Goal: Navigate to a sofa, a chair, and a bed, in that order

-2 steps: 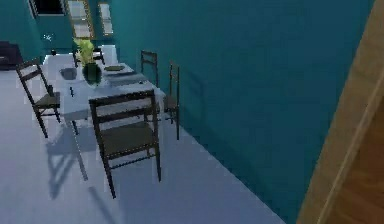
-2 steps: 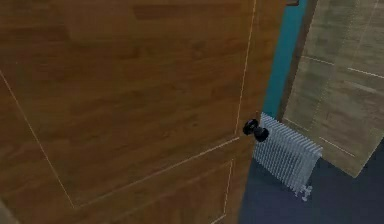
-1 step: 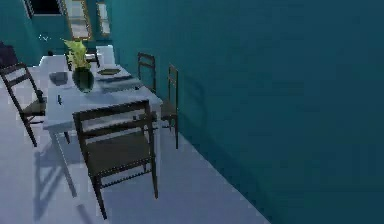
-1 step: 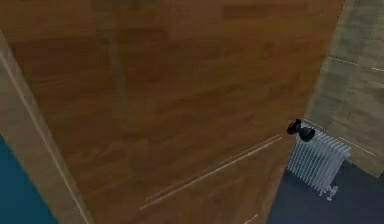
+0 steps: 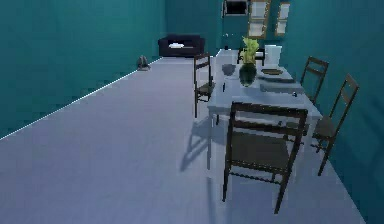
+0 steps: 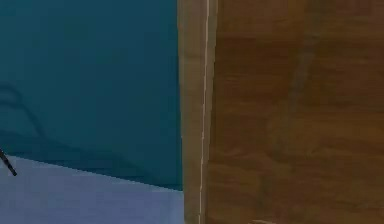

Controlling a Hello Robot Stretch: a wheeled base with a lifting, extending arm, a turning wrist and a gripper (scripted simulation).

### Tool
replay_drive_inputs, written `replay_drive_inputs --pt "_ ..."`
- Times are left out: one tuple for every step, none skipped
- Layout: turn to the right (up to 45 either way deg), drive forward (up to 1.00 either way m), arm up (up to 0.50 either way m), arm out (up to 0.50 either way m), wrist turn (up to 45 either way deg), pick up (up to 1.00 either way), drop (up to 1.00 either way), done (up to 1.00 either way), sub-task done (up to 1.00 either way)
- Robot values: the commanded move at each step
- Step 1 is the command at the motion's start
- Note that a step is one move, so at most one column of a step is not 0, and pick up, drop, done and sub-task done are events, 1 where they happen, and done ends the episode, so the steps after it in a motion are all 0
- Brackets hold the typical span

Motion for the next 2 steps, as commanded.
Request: replay_drive_inputs --pt "-21.0 0.00 0.00 0.00 0.0 0.00 0.00 0.00 0.00" --pt "0.0 0.75 0.00 0.00 0.0 0.00 0.00 0.00 0.00"
